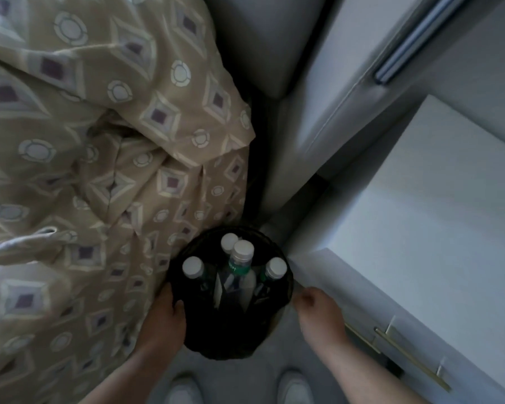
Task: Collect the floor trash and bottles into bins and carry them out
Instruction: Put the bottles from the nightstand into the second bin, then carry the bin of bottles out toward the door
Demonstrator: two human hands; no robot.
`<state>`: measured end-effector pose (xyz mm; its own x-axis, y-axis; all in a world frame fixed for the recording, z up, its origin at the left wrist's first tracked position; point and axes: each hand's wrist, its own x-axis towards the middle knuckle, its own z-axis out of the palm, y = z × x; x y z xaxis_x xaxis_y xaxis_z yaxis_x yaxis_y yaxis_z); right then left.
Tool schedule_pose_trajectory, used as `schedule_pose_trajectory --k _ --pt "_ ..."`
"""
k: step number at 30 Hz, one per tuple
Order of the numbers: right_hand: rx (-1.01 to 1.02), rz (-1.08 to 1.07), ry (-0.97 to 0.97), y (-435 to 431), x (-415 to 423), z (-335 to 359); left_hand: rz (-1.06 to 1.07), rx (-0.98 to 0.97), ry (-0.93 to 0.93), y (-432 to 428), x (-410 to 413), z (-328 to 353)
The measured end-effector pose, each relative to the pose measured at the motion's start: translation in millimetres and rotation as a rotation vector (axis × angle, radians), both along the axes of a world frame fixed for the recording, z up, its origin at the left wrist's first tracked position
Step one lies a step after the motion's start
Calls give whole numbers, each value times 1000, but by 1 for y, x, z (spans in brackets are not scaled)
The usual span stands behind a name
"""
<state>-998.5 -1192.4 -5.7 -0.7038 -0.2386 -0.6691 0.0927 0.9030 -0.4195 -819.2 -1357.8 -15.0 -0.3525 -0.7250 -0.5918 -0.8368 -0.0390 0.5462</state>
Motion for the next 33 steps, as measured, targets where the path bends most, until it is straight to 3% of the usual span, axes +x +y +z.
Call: schedule_pose_trajectory --k 3,6,9,18,28,33 --pt "89 99 -81 -5 -5 -25 67 -14 -77 -8 -8 -4" --pt "34 -10 -148 -22 -8 -35 136 30 -61 -17 -6 -17" --pt "56 -85 -202 -26 -8 -36 117 71 -196 -20 -8 -23" --pt "-11 11 -240 4 6 20 127 170 -252 -8 18 26" --pt "-60 25 -260 11 18 187 259 82 -94 2 54 194" --pt "-115 101 -199 5 18 286 362 141 13 3 72 271"
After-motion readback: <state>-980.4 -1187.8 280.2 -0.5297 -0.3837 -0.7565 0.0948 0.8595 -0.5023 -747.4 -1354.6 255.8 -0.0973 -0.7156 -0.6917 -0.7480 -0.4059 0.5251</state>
